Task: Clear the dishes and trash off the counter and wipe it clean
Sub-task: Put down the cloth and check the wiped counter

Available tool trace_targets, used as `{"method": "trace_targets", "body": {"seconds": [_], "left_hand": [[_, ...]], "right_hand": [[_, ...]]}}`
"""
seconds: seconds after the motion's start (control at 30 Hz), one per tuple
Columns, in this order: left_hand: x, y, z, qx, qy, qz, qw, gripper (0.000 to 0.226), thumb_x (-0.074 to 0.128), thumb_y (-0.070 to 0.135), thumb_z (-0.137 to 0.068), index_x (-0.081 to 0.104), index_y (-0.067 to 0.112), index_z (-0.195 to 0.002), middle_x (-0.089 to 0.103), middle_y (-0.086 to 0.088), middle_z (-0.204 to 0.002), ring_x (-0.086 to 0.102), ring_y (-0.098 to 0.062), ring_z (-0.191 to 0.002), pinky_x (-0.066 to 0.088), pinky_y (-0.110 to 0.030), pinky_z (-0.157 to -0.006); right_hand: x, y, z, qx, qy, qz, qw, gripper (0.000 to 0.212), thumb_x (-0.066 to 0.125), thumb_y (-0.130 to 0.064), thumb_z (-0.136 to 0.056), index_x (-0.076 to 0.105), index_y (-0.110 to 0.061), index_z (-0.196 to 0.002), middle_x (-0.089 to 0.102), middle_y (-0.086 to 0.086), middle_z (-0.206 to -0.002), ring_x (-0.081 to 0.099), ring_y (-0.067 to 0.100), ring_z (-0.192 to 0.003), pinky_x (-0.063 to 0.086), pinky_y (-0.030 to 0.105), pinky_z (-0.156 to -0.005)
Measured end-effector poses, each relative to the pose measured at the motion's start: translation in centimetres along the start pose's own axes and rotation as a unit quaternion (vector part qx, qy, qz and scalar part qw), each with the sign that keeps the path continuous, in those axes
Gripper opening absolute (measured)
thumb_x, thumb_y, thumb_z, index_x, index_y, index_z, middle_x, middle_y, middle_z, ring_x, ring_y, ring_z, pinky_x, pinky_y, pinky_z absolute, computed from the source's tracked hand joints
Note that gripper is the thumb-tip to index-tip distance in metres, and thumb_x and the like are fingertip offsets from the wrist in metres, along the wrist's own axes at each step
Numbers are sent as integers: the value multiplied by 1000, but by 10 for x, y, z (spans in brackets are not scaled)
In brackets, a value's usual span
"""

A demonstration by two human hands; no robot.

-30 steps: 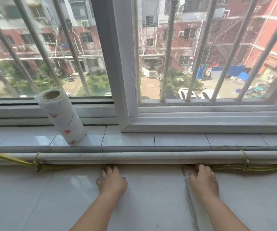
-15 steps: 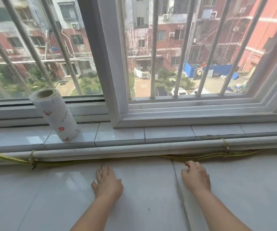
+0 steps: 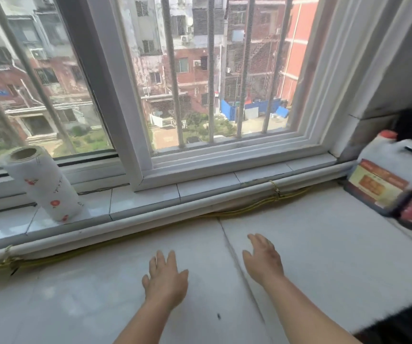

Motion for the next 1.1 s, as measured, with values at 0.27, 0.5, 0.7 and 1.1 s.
{"method": "trace_targets", "body": {"seconds": [0.27,0.5,0.7,1.1], "left_hand": [[26,31,51,64,-35,1,997,61,31,38,-101,5,20,-153,-6,-4,-161,-5,-23,-148,12,-45,-118],[30,75,65,101,-33,-30,994,60,33,39,-100,11,20,-152,3,-5,-160,3,-23,-148,18,-45,-117],[53,176,71,158,-25,-45,986,59,35,41,-99,16,21,-151,12,-2,-159,13,-21,-145,25,-44,-114],[106,454,112,311,-5,24,950,53,43,37,-98,30,22,-147,28,0,-154,26,-21,-141,27,-38,-114]], "right_hand": [[-13,41,64,34,28,-21,999,50,39,-28,-99,29,-18,-148,20,1,-157,16,19,-145,18,33,-117],[-55,78,79,50,68,-62,995,48,39,-25,-99,33,-17,-145,26,0,-154,21,18,-142,22,34,-115],[-113,156,75,92,105,-87,986,43,40,-23,-99,39,-17,-141,34,-1,-149,31,18,-137,29,33,-111],[-234,352,39,197,184,-144,952,23,50,-24,-94,53,-19,-117,52,0,-126,49,20,-115,42,30,-91]]}}
Point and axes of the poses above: each hand's wrist, its own z-axis away from the middle knuckle, its own x-axis out of the palm, y = z × x, the point moved 8 cm from there along -z, towards the middle knuckle
